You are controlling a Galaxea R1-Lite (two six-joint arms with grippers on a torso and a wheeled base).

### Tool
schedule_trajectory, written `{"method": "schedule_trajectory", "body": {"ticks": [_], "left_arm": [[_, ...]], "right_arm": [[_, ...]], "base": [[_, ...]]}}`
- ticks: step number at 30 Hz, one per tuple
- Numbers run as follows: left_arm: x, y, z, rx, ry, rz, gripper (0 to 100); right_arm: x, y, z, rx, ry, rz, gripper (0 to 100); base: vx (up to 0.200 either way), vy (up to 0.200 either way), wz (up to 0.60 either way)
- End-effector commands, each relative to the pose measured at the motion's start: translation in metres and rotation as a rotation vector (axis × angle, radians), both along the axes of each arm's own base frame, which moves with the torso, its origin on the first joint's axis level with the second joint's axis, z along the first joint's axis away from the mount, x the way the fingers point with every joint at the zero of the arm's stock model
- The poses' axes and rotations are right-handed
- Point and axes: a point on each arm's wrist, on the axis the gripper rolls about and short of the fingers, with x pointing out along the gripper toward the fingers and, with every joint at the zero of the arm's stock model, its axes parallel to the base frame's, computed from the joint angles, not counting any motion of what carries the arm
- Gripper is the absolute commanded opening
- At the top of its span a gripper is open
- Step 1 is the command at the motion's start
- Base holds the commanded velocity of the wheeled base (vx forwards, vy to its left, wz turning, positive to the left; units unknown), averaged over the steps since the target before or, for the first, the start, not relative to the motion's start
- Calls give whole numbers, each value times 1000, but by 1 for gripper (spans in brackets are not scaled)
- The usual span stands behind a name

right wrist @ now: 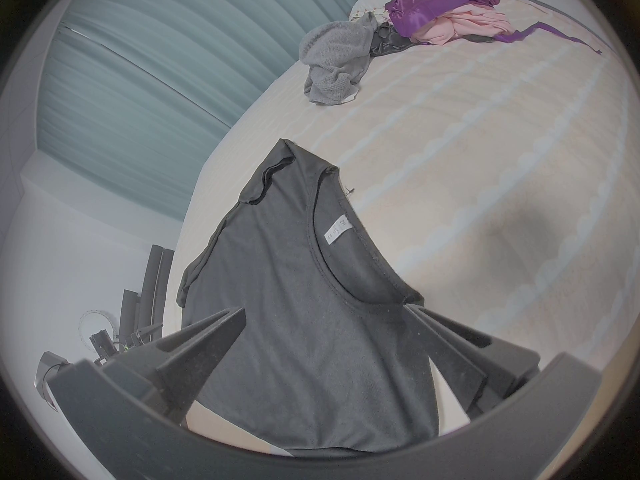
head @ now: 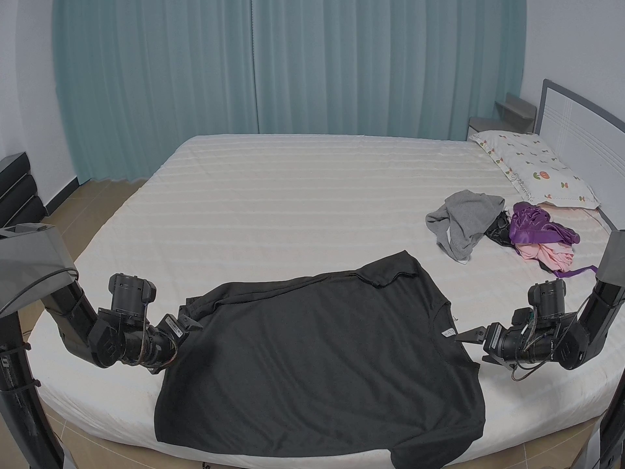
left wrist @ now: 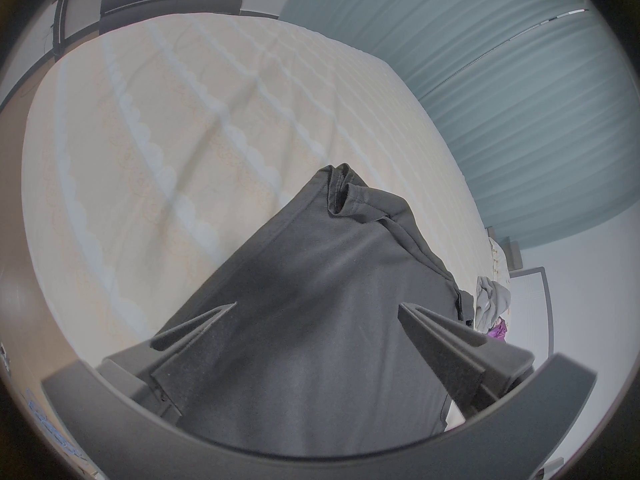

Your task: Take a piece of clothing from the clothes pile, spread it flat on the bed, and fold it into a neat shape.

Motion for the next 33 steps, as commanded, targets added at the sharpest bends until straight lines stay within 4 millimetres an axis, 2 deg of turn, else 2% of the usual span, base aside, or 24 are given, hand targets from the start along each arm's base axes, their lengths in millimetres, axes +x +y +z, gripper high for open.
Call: {"method": "schedule_trajectory", "body": {"ticks": [1,9,13,17,22,23,28,33], "left_arm": [[1,0,-1,0,1,2,100],[2,0,-1,2,-4,-2,100],[11,0,5,1,-38,0,100],[33,-2,7,0,-89,1,100],[69,-6,-2,19,-138,2,100],[69,-6,-2,19,-138,2,100],[99,-4,-29,185,-164,-69,100],[124,0,-38,226,-201,-25,100]], "right_arm": [[0,0,0,0,0,1,100],[1,0,0,0,-2,1,100],[1,0,0,0,-3,1,100],[1,0,1,1,-6,1,100],[1,0,1,1,-6,1,100],[1,0,1,1,-6,1,100],[1,0,0,0,-3,1,100],[1,0,0,-2,-2,1,100]], "base": [[0,0,0],[0,0,0],[0,0,0],[0,0,0],[0,0,0],[0,0,0],[0,0,0],[0,0,0]]}}
